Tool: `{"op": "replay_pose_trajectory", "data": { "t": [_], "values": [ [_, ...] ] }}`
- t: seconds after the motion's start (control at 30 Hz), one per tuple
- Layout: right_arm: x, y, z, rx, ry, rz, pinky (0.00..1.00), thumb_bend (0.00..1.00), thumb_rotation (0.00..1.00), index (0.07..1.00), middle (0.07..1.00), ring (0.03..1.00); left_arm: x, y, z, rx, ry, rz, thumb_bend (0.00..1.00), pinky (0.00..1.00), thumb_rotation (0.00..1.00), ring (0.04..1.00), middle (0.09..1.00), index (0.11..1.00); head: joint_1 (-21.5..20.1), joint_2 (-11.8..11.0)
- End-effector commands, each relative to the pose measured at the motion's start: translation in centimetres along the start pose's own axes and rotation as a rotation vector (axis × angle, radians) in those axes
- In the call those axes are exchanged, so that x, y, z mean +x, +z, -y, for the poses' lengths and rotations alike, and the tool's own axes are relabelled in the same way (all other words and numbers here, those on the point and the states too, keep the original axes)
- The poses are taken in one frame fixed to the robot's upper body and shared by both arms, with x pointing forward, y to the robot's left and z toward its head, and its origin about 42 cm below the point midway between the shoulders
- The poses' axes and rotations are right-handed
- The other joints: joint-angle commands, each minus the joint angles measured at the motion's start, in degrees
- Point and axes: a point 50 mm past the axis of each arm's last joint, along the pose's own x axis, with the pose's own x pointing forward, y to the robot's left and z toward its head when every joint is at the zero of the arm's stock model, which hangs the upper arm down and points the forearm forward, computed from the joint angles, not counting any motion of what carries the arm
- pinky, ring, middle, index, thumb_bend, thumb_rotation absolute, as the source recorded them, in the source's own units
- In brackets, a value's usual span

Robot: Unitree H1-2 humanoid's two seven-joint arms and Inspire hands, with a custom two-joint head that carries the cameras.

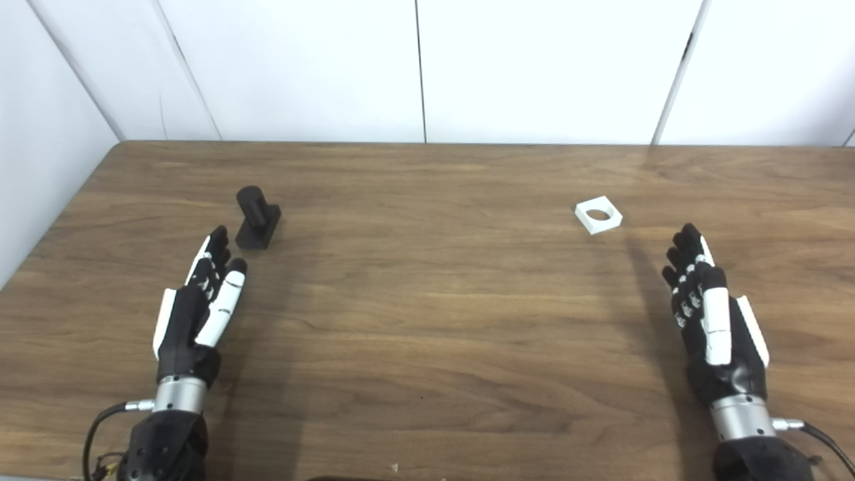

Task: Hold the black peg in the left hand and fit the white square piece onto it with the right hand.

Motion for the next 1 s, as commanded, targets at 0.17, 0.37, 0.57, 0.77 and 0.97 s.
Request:
{"op": "replay_pose_trajectory", "data": {
  "t": [0.17,0.37,0.57,0.77,0.97],
  "values": [
    [-1.8,-2.4,-0.7,0.056,-0.017,-0.06,1.0,0.61,1.0,1.0,1.0,1.0,-0.5,1.8,-0.2,0.197,0.085,0.046,0.51,0.93,0.65,0.968,0.984,0.951,0.09,-0.26],
    [-1.8,-2.5,-0.9,0.05,-0.021,-0.059,1.0,0.61,1.0,1.0,1.0,1.0,0.2,4.3,0.5,0.368,0.187,0.066,0.64,0.97,0.53,0.994,0.999,0.929,0.15,-0.52],
    [-1.8,-2.7,-1.2,0.06,-0.019,-0.064,1.0,0.6,1.0,1.0,1.0,1.0,1.8,6.0,0.6,0.53,0.25,0.122,0.66,0.99,0.38,1.0,0.983,0.916,0.19,-0.76],
    [-1.8,-3.0,-1.3,0.07,-0.019,-0.064,1.0,0.6,1.0,1.0,1.0,1.0,3.4,6.7,0.4,0.662,0.292,0.14,0.72,0.98,0.35,1.0,0.989,0.899,0.1,-1.06],
    [-1.6,-3.2,-1.5,0.089,-0.018,-0.056,1.0,0.59,1.0,1.0,1.0,1.0,5.0,6.7,0.4,0.827,0.324,0.134,0.75,1.0,0.37,1.0,0.984,0.818,0.09,-1.47]
  ]
}}
